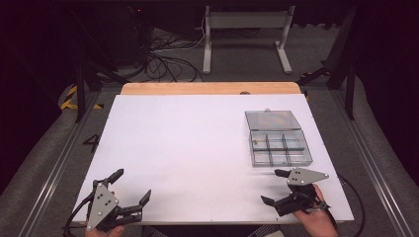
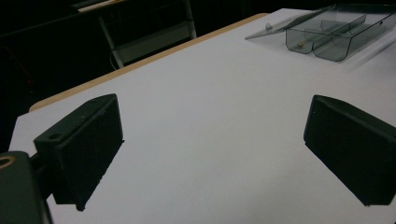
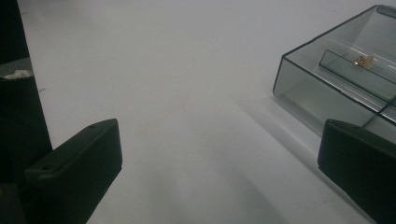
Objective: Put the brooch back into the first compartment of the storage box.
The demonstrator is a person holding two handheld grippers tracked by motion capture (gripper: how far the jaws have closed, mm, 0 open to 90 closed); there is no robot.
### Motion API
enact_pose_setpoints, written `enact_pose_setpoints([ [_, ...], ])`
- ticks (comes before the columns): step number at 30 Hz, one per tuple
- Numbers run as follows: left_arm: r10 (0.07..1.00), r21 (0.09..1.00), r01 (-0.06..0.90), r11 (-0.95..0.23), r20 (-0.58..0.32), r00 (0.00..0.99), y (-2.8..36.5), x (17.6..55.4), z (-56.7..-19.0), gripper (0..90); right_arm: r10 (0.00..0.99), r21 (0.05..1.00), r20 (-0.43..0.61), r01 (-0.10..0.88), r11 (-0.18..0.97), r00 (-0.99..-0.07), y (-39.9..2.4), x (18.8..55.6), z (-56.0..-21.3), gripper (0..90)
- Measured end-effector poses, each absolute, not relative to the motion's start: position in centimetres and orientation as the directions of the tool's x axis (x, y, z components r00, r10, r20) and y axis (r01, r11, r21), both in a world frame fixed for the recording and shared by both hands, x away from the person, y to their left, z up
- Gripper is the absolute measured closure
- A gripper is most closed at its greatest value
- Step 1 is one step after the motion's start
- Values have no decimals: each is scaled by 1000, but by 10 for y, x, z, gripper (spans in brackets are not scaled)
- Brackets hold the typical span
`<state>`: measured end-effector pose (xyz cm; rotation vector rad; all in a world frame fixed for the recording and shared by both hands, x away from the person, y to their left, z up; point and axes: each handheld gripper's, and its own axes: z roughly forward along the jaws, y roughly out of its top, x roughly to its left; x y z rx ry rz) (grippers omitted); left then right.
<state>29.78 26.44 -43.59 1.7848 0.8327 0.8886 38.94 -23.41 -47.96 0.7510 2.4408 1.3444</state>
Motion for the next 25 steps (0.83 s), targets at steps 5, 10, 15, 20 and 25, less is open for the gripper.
enact_pose_setpoints([
  [5, 839, 935, 159, -318, 199, 506, 264, 298, -436, 52, 567, 850, 37, 323, 415, -823, -238, 390, -477, 3],
  [10, 838, 934, 159, -319, 200, 507, 264, 298, -436, 52, 572, 850, 29, 321, 418, -820, -238, 389, -477, 4],
  [15, 835, 933, 153, -325, 208, 509, 264, 298, -436, 51, 574, 848, 15, 315, 427, -819, -238, 389, -477, 4],
  [20, 837, 933, 156, -324, 205, 508, 264, 298, -437, 51, 575, 846, 5, 310, 434, -818, -238, 389, -477, 4],
  [25, 837, 934, 155, -321, 203, 508, 264, 298, -437, 51, 575, 844, -2, 307, 439, -818, -237, 389, -477, 5],
])
